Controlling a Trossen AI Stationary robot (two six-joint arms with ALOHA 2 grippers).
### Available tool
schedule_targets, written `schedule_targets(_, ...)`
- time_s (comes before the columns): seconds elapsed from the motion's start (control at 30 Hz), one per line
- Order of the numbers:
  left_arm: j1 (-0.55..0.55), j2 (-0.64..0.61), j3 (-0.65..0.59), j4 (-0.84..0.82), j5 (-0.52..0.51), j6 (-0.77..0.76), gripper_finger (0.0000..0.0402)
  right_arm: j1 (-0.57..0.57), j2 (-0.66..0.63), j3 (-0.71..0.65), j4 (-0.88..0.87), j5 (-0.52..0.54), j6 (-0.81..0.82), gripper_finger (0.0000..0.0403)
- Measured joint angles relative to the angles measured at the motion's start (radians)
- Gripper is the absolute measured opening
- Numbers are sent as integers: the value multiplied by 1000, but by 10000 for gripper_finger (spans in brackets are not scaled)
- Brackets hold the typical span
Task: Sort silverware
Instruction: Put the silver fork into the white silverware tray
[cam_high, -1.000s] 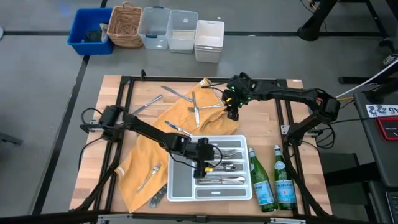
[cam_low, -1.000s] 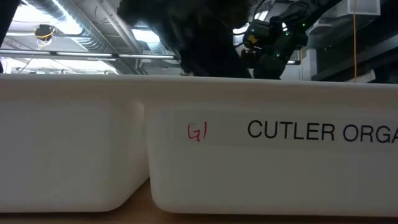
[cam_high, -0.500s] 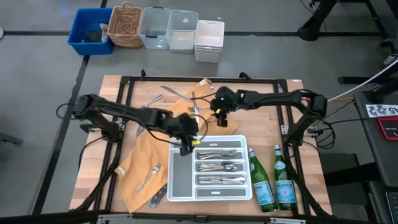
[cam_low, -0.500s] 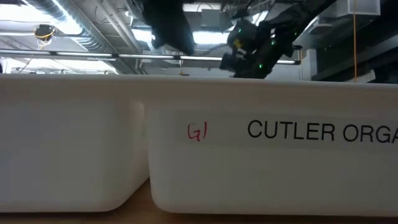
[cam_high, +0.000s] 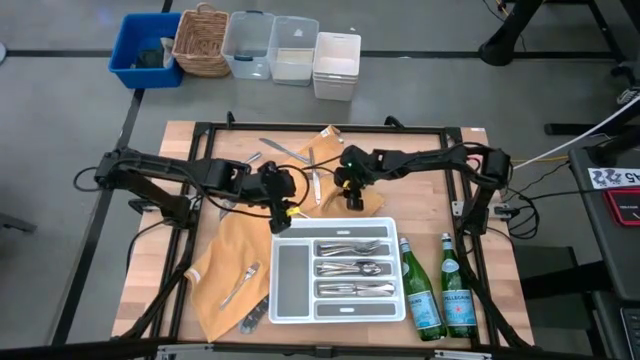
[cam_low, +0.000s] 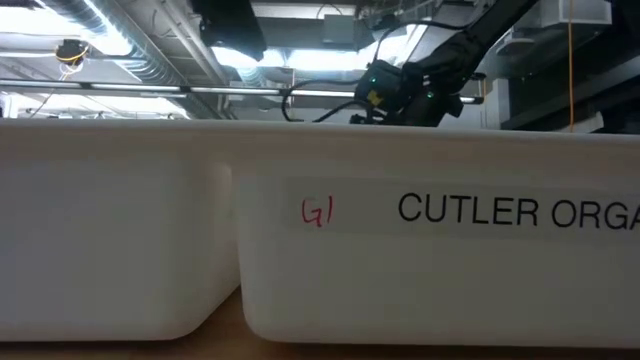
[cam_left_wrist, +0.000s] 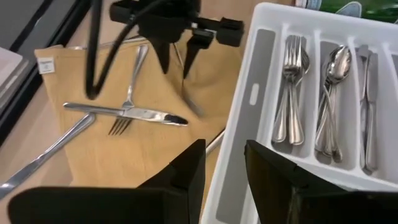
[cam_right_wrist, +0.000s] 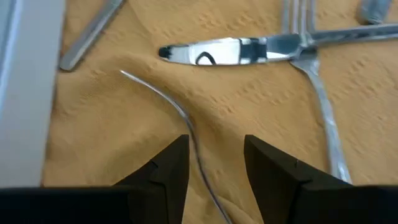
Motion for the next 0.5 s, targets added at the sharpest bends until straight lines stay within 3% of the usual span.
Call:
schedule_targets(0.2, 0, -3, 0, -15, -10, 18, 102, 52, 6, 0, 5, 1, -48, 156)
schedule_targets(0.5, 0, -3, 0, -17, -28, 29, 102, 93, 44, 1, 55, 134, -43, 156)
